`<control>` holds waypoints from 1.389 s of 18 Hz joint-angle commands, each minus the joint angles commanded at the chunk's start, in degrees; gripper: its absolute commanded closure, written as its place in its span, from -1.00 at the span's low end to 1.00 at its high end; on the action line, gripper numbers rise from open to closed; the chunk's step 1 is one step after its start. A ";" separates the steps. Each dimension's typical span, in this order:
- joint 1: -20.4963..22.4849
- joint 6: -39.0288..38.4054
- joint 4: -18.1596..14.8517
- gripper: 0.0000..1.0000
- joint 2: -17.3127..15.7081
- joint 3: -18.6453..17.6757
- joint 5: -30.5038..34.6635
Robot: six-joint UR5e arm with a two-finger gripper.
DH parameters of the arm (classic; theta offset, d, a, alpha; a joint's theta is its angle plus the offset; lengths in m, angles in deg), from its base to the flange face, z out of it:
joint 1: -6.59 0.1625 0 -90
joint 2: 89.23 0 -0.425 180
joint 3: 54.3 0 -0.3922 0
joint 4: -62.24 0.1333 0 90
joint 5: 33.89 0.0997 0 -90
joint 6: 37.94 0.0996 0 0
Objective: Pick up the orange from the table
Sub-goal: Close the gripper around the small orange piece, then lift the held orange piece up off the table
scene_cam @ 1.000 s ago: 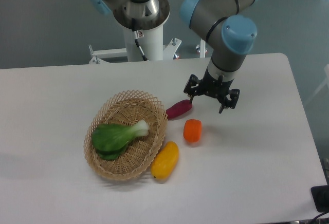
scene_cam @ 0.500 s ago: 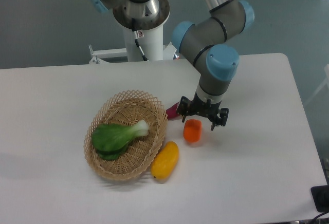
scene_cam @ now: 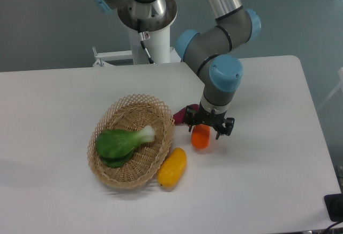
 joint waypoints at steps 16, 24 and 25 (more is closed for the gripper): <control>2.72 6.75 -4.19 -0.23 -4.30 12.19 3.78; 7.20 16.52 -21.43 -0.23 -5.01 26.79 3.69; 8.16 17.57 -21.97 -0.23 -5.10 27.68 3.60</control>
